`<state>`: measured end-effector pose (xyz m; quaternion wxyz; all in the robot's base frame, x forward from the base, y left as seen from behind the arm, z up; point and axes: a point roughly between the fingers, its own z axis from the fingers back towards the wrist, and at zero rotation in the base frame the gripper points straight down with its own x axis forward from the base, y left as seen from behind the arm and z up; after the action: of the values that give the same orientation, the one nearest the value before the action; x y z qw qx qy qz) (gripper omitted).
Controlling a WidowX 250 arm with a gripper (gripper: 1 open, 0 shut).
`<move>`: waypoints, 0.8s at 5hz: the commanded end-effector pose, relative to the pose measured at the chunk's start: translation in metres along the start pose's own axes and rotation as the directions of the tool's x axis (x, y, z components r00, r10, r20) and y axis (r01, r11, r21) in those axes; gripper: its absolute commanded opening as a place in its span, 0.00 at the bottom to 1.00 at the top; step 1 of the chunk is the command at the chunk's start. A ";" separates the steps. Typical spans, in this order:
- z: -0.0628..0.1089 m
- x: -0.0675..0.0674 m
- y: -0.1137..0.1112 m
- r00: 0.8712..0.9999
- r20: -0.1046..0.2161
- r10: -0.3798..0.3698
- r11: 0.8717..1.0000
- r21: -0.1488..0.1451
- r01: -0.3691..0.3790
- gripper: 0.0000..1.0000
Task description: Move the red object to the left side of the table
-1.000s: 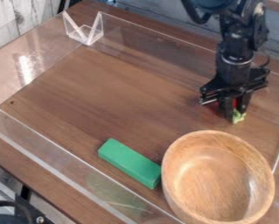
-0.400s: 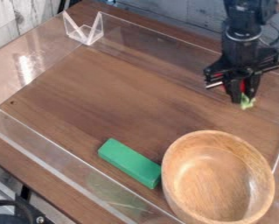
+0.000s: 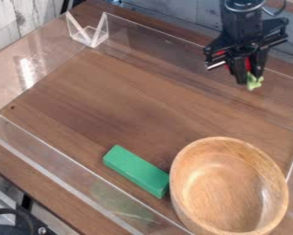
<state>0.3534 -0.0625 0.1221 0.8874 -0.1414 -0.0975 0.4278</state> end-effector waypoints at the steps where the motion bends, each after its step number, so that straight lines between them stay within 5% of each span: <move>1: 0.027 0.012 0.005 0.999 0.051 -0.018 0.998 -0.058 0.021 0.00; 3: 0.048 0.043 0.056 0.987 0.116 -0.109 0.993 -0.024 0.112 0.00; 4: 0.059 0.072 0.092 0.980 0.147 -0.134 0.991 0.005 0.135 0.00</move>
<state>0.3111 0.0586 0.1313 0.9056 -0.1009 -0.1436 0.3862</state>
